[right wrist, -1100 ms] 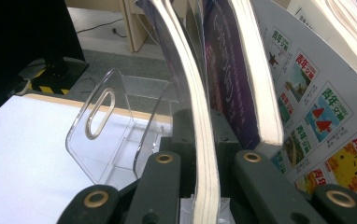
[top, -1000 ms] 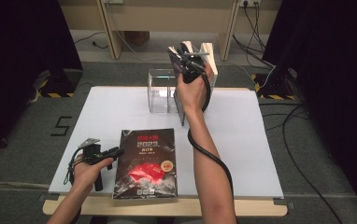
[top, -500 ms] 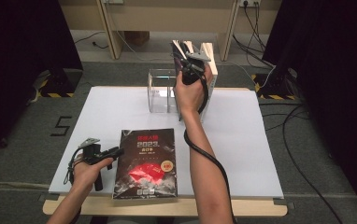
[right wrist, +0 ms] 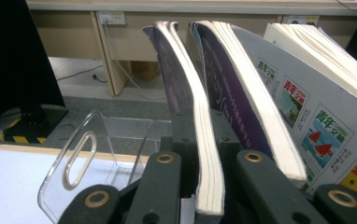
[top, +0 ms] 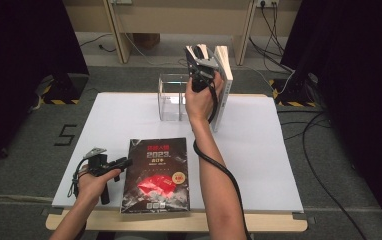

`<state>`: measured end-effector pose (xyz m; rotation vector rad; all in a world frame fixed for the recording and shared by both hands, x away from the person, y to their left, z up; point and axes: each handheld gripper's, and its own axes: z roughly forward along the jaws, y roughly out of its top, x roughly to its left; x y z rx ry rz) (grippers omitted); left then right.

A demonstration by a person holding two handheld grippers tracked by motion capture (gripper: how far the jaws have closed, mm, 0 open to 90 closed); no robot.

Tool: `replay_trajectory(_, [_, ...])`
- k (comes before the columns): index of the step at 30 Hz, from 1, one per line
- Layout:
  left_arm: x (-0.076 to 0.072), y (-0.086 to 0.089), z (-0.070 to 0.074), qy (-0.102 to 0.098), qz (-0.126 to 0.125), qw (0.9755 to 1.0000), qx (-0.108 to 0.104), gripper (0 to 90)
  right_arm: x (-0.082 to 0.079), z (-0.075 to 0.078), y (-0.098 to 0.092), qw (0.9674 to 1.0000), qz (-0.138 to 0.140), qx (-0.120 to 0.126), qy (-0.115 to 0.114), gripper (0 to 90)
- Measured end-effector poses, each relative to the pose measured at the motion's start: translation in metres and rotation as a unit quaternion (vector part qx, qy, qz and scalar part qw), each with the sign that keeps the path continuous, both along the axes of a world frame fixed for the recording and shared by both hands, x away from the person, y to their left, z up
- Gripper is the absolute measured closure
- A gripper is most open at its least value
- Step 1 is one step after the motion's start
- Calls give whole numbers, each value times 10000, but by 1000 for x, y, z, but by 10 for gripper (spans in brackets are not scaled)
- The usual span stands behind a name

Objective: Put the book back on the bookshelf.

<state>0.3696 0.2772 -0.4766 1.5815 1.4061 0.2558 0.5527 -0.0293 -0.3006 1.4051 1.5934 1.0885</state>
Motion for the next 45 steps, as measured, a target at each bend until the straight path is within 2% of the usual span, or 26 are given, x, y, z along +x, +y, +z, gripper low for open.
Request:
replay_trajectory(5, [-1, -1, 0, -4, -37, 10000, 7, 652, -4, 4, -2, 9999, 62, 14, 106, 763])
replay_trajectory(11, [-1, -4, -2, 24, -50, 10000, 13, 652, -22, 8, -5, 9997, 123, -205, -56, 755])
replay_trajectory(15, [-1, -5, -1, 20, -72, 10000, 35, 652, -30, 8, -11, 9998, 100, -161, -96, 750])
replay_trajectory(18, [-1, -6, -2, 24, -60, 10000, 22, 652, -38, 11, -17, 9996, 94, -119, -226, 741])
replay_trajectory(22, [-1, -6, -2, 23, -81, 10000, 37, 654, -48, 13, -27, 9992, 135, 131, -345, 712])
replay_trajectory(26, [-1, -7, -2, 32, -99, 9999, 74, 653, -53, 13, -34, 9992, 110, 144, -349, 688])
replay_trajectory(31, [-2, -8, -2, 26, -126, 9999, 63, 652, -48, 8, -40, 9994, 184, 212, -187, 662])
replay_trajectory(34, [-2, -8, -3, 35, -139, 9999, 65, 651, -44, 9, -40, 9990, 271, 336, -145, 660])
replay_trajectory(36, [-1, -7, -3, 35, -109, 9999, 52, 651, -40, 8, -37, 9993, 293, 210, -93, 664])
replay_trajectory(39, [-1, -6, -2, 11, -98, 9999, 56, 651, -34, 8, -35, 9994, 298, 167, -6, 669])
replay_trajectory(45, [-1, -7, -3, 44, -112, 9999, 56, 650, -25, 13, -30, 9995, 249, 104, 175, 736])
